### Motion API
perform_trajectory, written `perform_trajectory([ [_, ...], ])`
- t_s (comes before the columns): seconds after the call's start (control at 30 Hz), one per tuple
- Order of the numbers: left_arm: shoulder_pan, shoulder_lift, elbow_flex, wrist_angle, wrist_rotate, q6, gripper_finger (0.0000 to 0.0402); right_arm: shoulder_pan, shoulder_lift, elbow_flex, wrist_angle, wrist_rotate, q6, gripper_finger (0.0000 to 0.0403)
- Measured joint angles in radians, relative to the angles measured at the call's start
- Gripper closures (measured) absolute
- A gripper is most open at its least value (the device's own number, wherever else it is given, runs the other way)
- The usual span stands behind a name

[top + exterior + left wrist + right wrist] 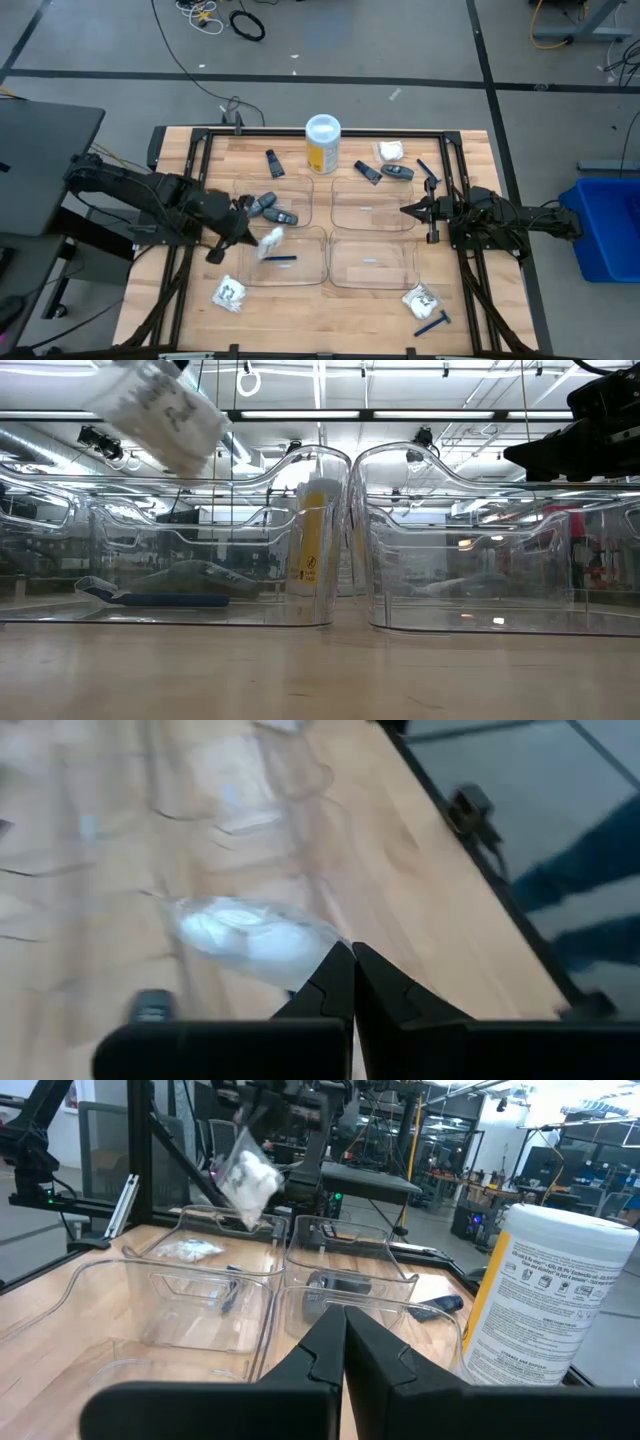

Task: Pick & Place Travel size toiletries
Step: Put the transparent vanity pack into the top right transparent bin

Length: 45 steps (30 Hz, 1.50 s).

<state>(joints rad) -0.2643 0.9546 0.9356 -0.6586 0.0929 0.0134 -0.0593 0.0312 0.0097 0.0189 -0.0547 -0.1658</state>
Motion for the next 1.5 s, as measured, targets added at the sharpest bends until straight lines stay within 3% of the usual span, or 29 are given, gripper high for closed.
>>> perform_trajectory([
  [0.47,0.136,0.000,0.000,0.219,-0.047,0.146,0.0401,0.000,0.000,0.000,0.000,0.000,0.000,0.0390],
  [0.67,0.186,0.000,0.000,0.336,-0.082,0.150,0.0401,0.000,0.000,0.000,0.000,0.000,0.000,0.0390],
  [1.23,0.296,0.042,-0.001,0.571,-0.055,0.109,0.0401,0.000,0.000,0.000,0.000,0.000,0.000,0.0390],
  [1.5,0.315,0.166,0.130,0.576,-0.048,0.150,0.0401,0.000,0.000,0.000,0.000,0.000,0.000,0.0390],
])
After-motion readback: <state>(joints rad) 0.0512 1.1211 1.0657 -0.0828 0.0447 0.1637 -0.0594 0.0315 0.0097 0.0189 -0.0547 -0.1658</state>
